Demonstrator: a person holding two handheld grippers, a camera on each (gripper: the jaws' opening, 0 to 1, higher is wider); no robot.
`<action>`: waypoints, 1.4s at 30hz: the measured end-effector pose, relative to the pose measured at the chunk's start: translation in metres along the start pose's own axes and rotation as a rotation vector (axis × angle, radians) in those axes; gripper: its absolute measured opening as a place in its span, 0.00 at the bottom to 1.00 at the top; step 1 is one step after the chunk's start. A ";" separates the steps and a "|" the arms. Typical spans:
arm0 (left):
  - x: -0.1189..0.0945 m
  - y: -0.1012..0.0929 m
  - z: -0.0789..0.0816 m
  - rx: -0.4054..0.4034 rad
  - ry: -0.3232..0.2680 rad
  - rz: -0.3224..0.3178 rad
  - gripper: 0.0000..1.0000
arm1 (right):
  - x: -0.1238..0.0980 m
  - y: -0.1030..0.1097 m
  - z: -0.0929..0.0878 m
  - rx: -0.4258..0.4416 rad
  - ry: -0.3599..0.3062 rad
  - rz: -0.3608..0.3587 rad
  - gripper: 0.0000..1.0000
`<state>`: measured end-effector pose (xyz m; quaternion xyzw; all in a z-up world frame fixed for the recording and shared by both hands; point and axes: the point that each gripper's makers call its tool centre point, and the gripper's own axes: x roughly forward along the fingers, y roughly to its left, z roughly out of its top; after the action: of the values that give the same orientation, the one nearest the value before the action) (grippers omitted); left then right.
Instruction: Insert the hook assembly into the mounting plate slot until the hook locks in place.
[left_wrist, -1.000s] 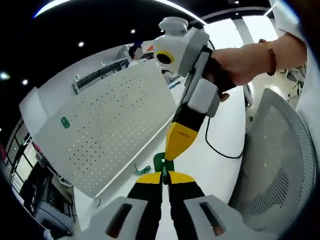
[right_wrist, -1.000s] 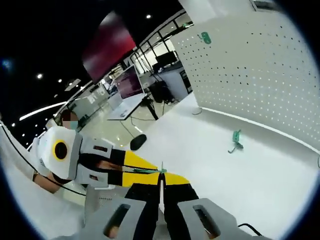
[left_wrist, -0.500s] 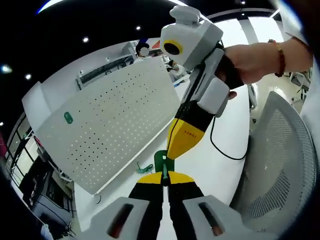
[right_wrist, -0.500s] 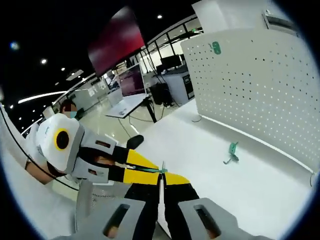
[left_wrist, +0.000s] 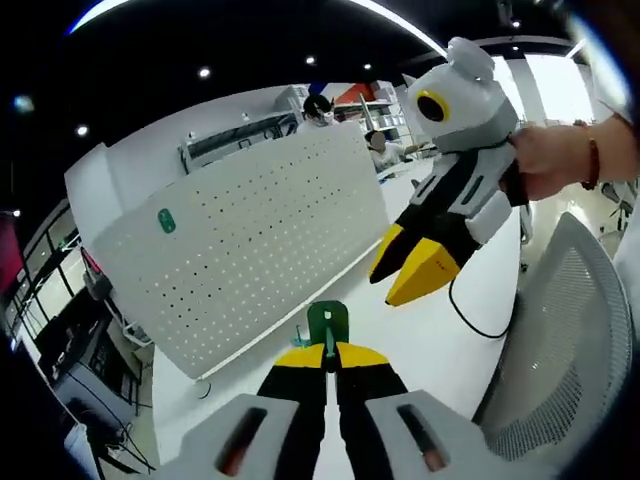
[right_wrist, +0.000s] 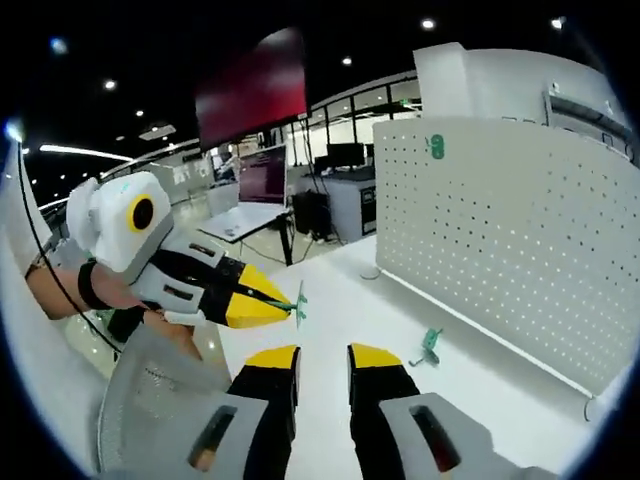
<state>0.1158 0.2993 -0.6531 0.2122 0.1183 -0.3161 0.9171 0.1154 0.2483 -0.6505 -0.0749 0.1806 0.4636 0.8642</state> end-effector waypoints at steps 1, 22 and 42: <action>0.000 0.001 0.002 -0.010 -0.011 0.006 0.02 | -0.001 -0.001 0.001 -0.001 -0.009 -0.008 0.22; 0.003 0.044 0.023 -0.225 -0.100 0.084 0.02 | -0.021 -0.009 0.017 0.058 -0.161 -0.094 0.27; 0.011 0.117 0.040 -0.264 -0.148 0.217 0.02 | -0.029 -0.020 0.024 0.072 -0.237 -0.218 0.44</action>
<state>0.2011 0.3581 -0.5851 0.0777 0.0676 -0.2118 0.9719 0.1233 0.2219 -0.6179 -0.0076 0.0847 0.3657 0.9268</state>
